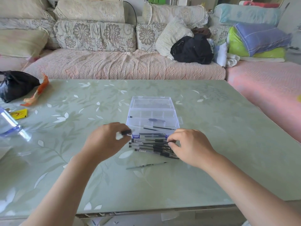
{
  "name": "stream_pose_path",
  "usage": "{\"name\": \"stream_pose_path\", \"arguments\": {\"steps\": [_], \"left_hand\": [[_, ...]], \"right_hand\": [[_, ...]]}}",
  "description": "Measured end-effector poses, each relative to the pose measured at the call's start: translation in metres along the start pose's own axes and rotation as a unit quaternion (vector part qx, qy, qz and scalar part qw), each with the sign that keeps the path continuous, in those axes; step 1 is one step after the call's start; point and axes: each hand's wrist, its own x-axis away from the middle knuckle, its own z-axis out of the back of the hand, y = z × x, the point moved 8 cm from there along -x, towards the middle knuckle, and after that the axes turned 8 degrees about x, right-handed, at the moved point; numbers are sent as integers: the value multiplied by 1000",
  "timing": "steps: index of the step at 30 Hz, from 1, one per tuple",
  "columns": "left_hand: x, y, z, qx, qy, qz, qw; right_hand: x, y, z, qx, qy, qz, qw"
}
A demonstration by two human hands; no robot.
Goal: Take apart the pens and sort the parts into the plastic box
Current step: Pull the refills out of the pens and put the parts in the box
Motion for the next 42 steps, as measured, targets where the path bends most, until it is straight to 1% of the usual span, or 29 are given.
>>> {"name": "stream_pose_path", "arguments": {"steps": [1,3,5,9,14,17,20,24,28,33,37,42], "left_hand": [[3,14,-6,15,-6,-35,999],[9,37,-21,12,-26,-95,995],[13,50,-31,3,-32,-124,992],[10,48,-38,0,-37,-106,994],[9,40,-43,3,-62,-78,995],[8,32,-47,-12,-79,-57,995],[8,25,-50,-42,-88,-41,994],[10,29,-58,-55,-116,-52,990],[13,36,-66,-79,-145,-69,984],[14,39,-68,-89,-151,-79,981],[15,38,-68,-74,-160,-71,982],[16,38,-68,-63,-174,-67,980]], "right_hand": [[1,-4,0,-8,0,6,1000],[1,-11,0,-25,4,17,1000],[1,-17,1,-37,15,26,999],[2,-21,3,-43,31,38,998],[-1,-19,2,-38,5,45,998],[-5,-5,7,-12,-6,24,1000],[-7,23,13,4,-15,-28,999],[-5,50,6,41,-68,-75,994],[-2,55,-6,19,-101,-100,990],[-4,55,-13,22,-98,-93,991],[-6,50,-19,19,-115,-79,990],[-9,52,-21,23,-120,-82,989]]}}
